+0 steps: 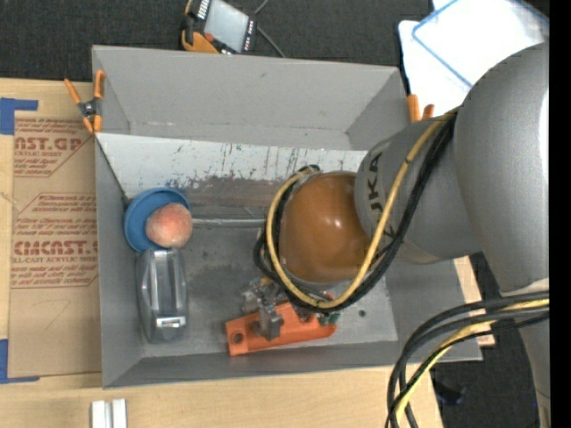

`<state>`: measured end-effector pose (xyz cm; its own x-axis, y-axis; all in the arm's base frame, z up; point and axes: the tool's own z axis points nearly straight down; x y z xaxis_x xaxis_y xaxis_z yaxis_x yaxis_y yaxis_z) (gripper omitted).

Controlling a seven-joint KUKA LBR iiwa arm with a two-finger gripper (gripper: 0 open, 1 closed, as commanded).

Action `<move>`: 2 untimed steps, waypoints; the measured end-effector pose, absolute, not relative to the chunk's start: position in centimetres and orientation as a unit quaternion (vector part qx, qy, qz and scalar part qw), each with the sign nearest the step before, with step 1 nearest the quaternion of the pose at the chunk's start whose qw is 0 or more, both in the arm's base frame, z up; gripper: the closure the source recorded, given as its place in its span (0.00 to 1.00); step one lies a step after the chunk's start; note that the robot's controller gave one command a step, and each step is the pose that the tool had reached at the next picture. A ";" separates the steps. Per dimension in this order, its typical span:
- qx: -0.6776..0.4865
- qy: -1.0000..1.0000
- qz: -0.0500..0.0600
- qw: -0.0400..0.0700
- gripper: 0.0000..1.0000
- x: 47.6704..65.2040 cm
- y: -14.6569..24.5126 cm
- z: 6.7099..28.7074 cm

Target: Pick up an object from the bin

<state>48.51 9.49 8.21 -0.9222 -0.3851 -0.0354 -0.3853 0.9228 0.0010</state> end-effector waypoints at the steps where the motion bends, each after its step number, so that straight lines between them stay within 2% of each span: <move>1: -0.197 0.980 0.004 0.015 1.00 48.4 9.5 11.0; 2: -0.197 0.980 0.004 0.014 1.00 48.3 9.5 13.7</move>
Offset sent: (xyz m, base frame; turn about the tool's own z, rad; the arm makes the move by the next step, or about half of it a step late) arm -0.0016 0.0000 0.0766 0.0000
